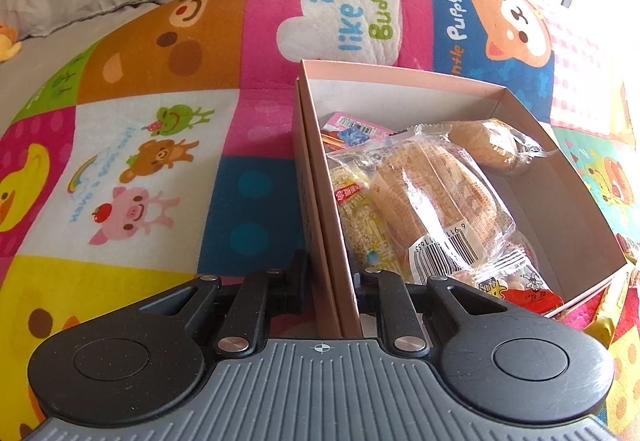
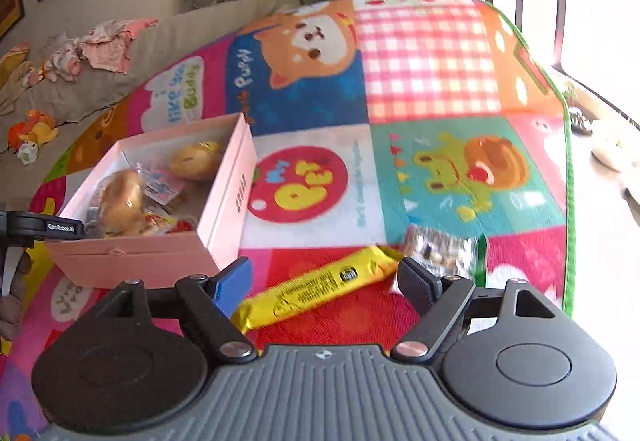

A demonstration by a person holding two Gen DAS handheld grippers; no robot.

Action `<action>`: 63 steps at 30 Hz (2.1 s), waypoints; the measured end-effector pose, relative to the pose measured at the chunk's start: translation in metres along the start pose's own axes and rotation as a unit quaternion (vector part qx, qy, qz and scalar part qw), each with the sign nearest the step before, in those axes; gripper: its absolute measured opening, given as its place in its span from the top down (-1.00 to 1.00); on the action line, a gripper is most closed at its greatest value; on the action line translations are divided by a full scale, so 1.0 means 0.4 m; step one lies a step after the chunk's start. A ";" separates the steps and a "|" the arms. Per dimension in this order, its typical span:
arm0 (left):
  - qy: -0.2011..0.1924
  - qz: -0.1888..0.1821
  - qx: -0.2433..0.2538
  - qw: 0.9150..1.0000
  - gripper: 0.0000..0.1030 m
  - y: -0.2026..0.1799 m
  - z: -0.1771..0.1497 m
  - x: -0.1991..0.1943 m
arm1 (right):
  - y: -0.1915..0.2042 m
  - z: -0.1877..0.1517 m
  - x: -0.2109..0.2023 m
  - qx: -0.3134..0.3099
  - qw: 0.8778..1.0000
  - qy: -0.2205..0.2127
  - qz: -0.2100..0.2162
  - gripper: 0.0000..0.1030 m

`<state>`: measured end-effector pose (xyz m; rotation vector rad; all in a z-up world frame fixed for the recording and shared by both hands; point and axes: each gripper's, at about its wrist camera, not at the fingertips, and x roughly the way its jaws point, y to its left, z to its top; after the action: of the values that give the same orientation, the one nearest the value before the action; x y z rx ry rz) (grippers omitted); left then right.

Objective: Organize objects
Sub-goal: 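Carry the wrapped pastry into the pink box and release it, then move the right gripper toward the yellow bar and small snack pack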

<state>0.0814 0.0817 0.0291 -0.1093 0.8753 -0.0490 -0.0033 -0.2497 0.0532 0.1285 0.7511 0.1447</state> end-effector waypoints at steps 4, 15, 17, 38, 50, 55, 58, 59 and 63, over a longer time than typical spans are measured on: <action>0.002 0.008 0.005 1.000 0.66 -0.009 0.001 -0.001 | -0.030 -0.024 0.055 0.066 0.997 0.017 0.022 -0.55; 0.007 0.016 0.010 1.000 0.66 -0.019 0.004 0.000 | 0.005 -0.023 0.113 0.011 1.000 0.014 0.001 -0.19; 0.007 0.016 0.010 1.000 0.66 -0.019 0.004 0.000 | -0.006 -0.043 0.083 -0.010 1.000 0.021 0.006 -0.04; 0.007 0.014 0.009 1.000 0.66 -0.020 0.003 -0.002 | -0.240 0.023 0.060 0.129 0.991 -0.018 -0.018 -0.39; 0.007 0.012 0.009 1.000 0.66 -0.017 0.002 -0.002 | -0.222 0.052 0.057 0.083 0.996 -0.035 0.007 -0.40; 0.009 0.012 0.009 1.000 0.66 -0.016 0.004 -0.001 | -0.238 0.081 0.131 0.069 0.997 -0.018 0.020 -0.40; 0.009 0.011 0.009 1.000 0.66 -0.016 0.003 -0.002 | -0.236 0.070 0.158 0.080 0.996 0.006 0.033 -0.30; 0.009 0.011 0.009 1.000 0.66 -0.016 0.004 -0.002 | -0.233 0.062 0.155 0.086 0.995 0.006 0.042 -0.27; 0.009 0.011 0.009 1.000 0.66 -0.015 0.003 -0.002 | -0.205 0.018 0.112 0.075 0.995 0.014 0.057 -0.16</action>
<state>0.0819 0.0758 0.0313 -0.0822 0.8941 -0.0369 0.0408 -0.3227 0.0147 0.3140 0.7822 0.1993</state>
